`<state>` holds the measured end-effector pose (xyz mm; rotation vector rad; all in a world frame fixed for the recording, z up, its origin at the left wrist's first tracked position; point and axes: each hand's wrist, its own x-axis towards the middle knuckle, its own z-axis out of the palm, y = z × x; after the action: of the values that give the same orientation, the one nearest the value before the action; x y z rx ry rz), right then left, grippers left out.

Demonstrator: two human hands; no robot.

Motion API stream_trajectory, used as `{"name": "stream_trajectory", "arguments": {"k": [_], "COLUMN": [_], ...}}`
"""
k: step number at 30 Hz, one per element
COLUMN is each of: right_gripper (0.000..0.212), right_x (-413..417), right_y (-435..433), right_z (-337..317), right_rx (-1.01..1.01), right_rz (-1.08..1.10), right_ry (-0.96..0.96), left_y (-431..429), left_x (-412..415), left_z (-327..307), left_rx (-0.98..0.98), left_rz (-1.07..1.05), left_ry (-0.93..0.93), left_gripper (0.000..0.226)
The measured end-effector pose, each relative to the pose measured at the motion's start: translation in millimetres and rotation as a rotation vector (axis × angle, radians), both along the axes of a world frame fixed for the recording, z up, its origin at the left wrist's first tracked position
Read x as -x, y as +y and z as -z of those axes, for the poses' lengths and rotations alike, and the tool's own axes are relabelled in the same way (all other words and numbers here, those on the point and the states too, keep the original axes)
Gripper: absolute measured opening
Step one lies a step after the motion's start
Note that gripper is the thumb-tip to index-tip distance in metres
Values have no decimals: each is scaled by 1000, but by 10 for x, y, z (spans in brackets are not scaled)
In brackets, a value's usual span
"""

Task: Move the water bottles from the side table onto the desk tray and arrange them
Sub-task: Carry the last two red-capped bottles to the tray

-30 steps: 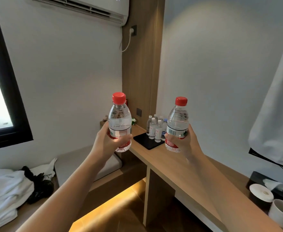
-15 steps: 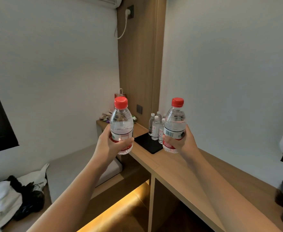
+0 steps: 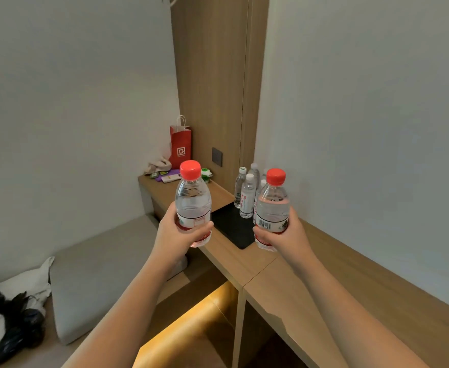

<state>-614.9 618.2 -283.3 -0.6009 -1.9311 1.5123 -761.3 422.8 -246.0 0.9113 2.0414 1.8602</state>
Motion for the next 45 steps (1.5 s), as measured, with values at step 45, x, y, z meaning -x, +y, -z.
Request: {"name": "stream_trajectory", "arguments": {"k": [45], "right_gripper": [69], "right_x": [2785], "right_y": [1442], "right_z": [2199], "right_rx": [366], "right_rz": [639], "right_ry": [-332], "left_y": [2992], "left_x": [3233], "left_z": [2331], "left_rx": [537], "left_rz": [537], "left_ry": [-193], "left_gripper": [70]}}
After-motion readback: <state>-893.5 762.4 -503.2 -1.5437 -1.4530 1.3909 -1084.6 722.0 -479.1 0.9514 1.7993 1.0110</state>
